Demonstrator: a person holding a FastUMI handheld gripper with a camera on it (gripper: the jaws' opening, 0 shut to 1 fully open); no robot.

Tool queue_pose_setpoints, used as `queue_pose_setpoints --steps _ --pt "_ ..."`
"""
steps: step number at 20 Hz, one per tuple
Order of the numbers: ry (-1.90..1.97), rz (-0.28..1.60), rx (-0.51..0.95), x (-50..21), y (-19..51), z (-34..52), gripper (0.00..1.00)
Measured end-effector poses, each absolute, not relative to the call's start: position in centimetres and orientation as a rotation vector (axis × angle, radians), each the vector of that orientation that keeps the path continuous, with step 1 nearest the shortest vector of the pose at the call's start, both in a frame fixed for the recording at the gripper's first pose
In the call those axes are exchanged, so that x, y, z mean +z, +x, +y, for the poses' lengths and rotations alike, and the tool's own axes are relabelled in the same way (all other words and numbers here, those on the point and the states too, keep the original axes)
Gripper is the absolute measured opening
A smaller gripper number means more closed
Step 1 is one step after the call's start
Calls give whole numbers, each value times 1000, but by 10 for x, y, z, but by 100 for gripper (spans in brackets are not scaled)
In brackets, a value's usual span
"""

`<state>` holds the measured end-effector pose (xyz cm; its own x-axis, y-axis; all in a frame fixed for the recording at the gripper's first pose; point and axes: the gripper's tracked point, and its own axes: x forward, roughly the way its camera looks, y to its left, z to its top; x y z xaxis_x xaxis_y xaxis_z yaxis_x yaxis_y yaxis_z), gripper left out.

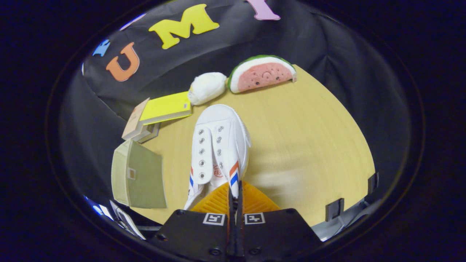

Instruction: Open the storage box then place both shoes into the box .Put the left shoe in first, then the right shoe, with the right side of both shoes facing outward in a uniform manner.

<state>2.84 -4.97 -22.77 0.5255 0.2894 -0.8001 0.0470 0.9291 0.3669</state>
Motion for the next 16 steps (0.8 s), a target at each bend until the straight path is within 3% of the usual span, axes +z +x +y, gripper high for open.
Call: queue_pose_setpoints --steps 7,16 --pt "363 908 273 -146 6 116 6" --pt "226 955 311 -172 18 260 6"
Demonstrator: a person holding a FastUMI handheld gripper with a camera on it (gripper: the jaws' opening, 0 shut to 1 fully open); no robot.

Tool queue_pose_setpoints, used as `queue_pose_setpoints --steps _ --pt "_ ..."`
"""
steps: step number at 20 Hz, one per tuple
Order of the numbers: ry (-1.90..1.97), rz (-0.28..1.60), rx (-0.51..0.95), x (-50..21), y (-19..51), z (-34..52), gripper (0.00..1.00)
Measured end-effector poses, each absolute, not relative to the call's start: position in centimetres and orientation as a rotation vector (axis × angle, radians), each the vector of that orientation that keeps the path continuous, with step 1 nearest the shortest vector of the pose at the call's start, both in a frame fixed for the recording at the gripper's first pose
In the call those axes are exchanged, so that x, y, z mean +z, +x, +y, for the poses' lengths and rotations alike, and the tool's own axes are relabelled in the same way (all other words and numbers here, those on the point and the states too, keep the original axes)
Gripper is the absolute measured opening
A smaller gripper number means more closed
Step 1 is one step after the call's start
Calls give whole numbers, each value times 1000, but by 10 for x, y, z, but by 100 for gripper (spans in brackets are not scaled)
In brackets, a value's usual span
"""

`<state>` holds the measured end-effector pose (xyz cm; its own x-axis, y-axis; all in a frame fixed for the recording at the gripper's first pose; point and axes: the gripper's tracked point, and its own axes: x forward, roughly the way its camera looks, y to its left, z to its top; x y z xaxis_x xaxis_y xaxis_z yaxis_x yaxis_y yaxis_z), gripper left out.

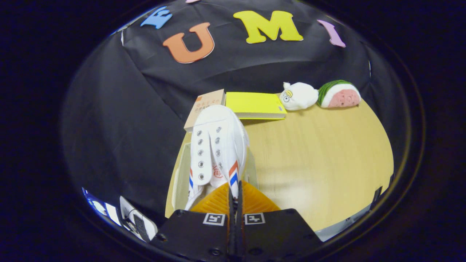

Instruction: Open the storage box then place both shoes into the box .Put the left shoe in first, then the right shoe, with the right side of both shoes facing outward in a uniform manner.

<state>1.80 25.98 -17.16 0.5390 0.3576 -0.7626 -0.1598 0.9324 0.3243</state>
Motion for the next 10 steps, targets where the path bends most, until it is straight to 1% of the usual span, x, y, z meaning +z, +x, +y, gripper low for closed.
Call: queue_pose_setpoints --steps 5,10 --pt "119 1006 285 -211 24 285 6" --pt "63 1047 219 -248 31 283 6"
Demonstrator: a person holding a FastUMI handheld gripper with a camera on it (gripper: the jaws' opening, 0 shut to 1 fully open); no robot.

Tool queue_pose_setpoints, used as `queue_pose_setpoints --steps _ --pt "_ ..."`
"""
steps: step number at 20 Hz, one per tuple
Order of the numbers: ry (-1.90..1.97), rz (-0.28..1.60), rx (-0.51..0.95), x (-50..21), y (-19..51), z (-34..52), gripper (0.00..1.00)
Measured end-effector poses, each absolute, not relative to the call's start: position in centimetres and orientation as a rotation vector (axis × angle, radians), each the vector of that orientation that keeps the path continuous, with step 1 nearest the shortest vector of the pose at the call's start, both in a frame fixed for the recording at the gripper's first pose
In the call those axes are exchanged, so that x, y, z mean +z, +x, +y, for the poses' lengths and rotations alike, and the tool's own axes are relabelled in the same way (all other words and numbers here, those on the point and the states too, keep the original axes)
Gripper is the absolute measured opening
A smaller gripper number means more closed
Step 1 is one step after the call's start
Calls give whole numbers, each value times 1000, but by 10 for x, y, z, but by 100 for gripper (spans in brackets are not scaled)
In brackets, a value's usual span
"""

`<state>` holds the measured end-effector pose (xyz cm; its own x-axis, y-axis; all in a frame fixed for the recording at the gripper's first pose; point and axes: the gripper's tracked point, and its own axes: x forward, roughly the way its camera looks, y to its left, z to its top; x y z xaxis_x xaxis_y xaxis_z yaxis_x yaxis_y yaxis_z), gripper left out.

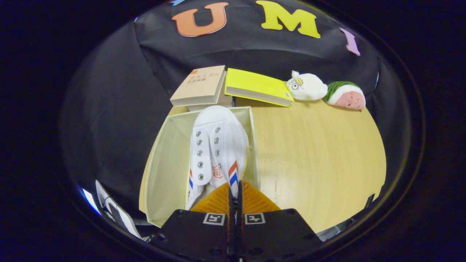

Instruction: Open the storage box then place both shoes into the box .Put the left shoe in first, then the right shoe, with the right side of both shoes facing outward in a uniform manner.

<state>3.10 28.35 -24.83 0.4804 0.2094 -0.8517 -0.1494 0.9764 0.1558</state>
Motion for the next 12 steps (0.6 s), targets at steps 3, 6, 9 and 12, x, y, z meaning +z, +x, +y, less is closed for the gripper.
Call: queue_pose_setpoints --steps 3,6,9,12 --pt "69 1059 225 -258 33 291 6" --pt "46 1051 222 -265 37 296 11" --pt "29 1043 256 -269 34 303 30" --pt "-14 996 251 -260 31 305 46"
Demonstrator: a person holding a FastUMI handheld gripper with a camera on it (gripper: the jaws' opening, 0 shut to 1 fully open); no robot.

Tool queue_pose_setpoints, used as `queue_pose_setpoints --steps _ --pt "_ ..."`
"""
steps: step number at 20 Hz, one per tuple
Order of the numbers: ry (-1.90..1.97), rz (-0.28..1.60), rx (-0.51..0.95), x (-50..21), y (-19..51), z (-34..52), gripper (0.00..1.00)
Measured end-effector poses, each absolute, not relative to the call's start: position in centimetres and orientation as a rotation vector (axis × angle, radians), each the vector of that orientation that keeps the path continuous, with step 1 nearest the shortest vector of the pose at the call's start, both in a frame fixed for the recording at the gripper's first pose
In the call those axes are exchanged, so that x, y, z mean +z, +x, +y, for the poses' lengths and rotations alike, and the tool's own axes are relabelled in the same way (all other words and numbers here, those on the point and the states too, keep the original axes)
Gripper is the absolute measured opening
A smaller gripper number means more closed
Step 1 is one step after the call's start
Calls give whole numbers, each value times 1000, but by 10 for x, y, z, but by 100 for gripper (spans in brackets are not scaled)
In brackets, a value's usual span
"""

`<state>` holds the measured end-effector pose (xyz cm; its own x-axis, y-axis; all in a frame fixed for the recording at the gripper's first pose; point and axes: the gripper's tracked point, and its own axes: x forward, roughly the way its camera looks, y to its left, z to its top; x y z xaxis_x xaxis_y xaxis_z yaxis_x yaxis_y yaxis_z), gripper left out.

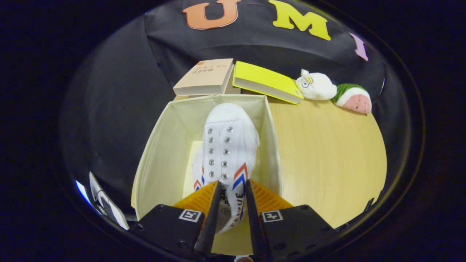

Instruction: Open the storage box then place both shoes into the box .Put the left shoe in first, then the right shoe, with the right side of both shoes facing outward in a uniform manner.

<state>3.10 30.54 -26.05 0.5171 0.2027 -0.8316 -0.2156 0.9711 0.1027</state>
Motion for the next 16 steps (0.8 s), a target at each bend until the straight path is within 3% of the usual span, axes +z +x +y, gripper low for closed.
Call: queue_pose_setpoints --steps 7,10,11,16 --pt "-36 785 237 -192 25 268 71" --pt "-34 668 216 -155 16 243 72" --pt "-32 629 206 -143 12 233 78" --pt "-2 447 118 -85 -10 172 89"
